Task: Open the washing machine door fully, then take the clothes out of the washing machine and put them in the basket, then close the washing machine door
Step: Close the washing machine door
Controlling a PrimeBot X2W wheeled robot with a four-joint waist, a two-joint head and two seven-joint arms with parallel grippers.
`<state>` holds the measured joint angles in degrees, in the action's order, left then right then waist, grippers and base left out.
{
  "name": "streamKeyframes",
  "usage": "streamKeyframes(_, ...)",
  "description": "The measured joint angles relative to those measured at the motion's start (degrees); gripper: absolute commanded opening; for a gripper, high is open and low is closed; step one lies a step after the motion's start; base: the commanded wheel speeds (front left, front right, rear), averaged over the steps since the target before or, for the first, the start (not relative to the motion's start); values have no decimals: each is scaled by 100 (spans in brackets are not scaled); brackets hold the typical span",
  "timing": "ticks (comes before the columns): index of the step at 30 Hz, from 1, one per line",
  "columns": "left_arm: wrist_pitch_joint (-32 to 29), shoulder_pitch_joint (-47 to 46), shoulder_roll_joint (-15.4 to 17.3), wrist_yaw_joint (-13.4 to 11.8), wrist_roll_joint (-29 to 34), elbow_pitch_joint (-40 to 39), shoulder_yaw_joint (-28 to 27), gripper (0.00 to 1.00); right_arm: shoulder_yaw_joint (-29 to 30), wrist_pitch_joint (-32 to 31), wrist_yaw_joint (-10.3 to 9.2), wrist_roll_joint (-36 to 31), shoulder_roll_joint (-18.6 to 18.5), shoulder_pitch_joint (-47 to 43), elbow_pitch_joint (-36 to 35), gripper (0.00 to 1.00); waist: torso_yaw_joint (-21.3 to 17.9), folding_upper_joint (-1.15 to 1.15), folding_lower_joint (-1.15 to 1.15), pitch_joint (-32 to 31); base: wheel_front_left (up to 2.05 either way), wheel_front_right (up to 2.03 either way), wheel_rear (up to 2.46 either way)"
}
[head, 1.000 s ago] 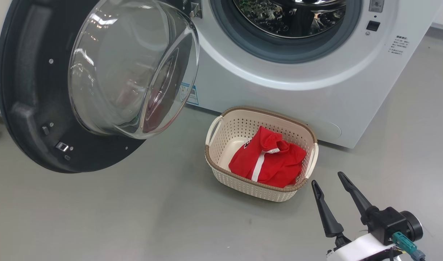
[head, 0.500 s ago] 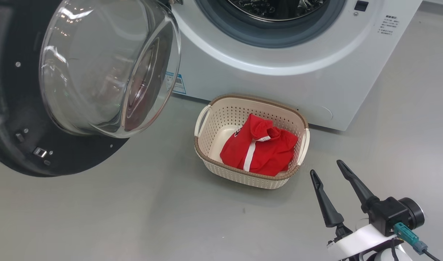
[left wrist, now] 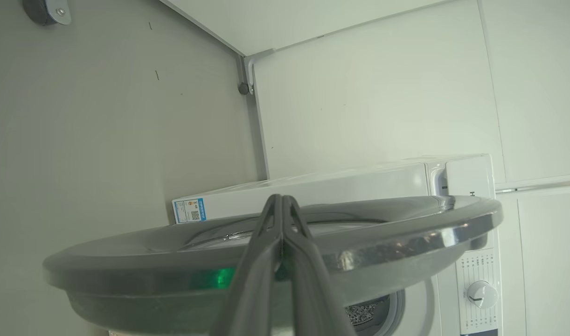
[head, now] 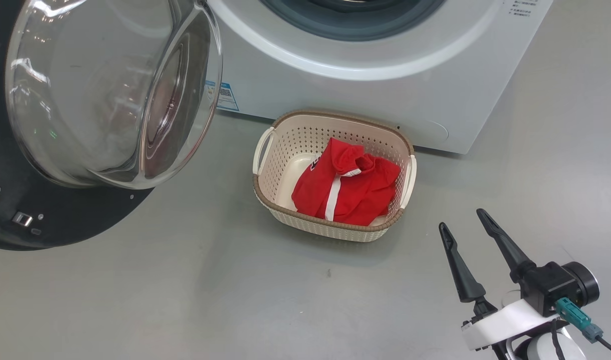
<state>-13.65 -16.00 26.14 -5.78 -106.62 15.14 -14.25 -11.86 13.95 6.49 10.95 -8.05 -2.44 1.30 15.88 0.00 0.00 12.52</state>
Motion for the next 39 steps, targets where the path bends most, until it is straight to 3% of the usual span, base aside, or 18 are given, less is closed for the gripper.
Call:
streamKeyframes(10, -338, -179, 16, 136, -2, 322, 169, 0, 7, 0, 1, 20, -56, 85, 1, 100, 41, 0, 0, 64, 0, 0, 0)
streamKeyframes(24, -1031, -180, -65, 735, -280, 443, 388, 0, 4, 0, 11, 55, -59, 83, 56, 100, 83, 0, 0, -31, 0, 0, 0)
streamKeyframes(30, -1411, -38, -152, 1010, -339, 271, 541, 0, -11, 0, 11, 58, -58, 82, 77, 100, 96, 0, 0, -123, 0, 0, 0)
streamKeyframes(39, -1935, 279, -208, 1167, -390, -160, 792, 0, -51, 1, 11, 59, -41, 79, 82, 100, 89, 0, 0, -192, 0, 0, 0)
